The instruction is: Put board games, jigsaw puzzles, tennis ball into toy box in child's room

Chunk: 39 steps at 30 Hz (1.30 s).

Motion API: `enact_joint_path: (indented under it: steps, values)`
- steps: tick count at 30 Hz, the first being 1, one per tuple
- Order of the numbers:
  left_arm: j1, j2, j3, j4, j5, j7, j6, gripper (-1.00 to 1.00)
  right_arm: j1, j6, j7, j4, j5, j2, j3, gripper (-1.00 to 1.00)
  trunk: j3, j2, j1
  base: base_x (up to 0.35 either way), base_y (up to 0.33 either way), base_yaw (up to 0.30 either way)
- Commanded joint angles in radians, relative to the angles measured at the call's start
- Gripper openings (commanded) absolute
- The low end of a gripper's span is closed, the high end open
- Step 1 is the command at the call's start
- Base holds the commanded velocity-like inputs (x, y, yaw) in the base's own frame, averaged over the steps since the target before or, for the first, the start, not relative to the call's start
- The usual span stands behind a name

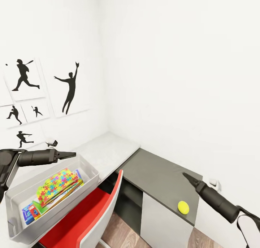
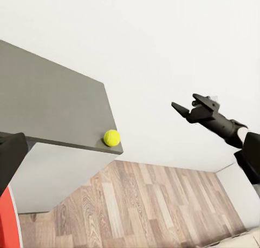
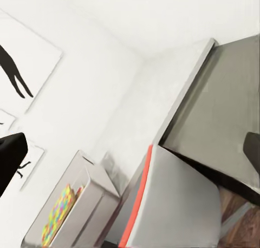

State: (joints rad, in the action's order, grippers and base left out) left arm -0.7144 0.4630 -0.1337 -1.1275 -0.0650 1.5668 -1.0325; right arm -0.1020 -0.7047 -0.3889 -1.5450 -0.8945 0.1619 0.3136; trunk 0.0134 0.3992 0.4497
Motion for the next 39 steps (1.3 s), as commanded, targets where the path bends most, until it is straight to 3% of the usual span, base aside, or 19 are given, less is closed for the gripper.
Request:
enact_joint_path:
  steps: [1,4,11,29,39]
  values:
    - [0.0,0.0,0.0,0.0,0.0,0.004,-0.011,1.0,-0.014,-0.013,0.042,0.001,-0.001,0.0,-0.015,1.0,0.0,0.001,0.0,0.0,0.0,0.0]
    - [0.0,0.0,0.0,0.0,0.001,0.004,-0.011,1.0,-0.049,-0.027,0.179,0.008,0.0,-0.001,-0.066,1.0,0.0,0.001,0.0,0.0,0.0,0.0]
    - [0.0,0.0,0.0,0.0,0.001,0.004,-0.011,1.0,-0.07,-0.032,0.271,0.01,0.002,-0.001,-0.102,1.0,0.0,0.001,0.0,0.0,0.0,0.0]
    - [0.0,0.0,-0.001,0.0,0.0,0.004,-0.011,1.0,-0.073,-0.029,0.291,0.011,0.007,0.0,-0.102,1.0,0.0,0.001,0.0,0.0,0.0,0.0]
    - [0.001,0.0,-0.022,0.0,0.0,0.004,-0.011,1.0,-0.073,-0.028,0.292,0.011,0.006,0.001,-0.1,1.0,0.0,0.001,0.0,0.003,0.0,0.0]
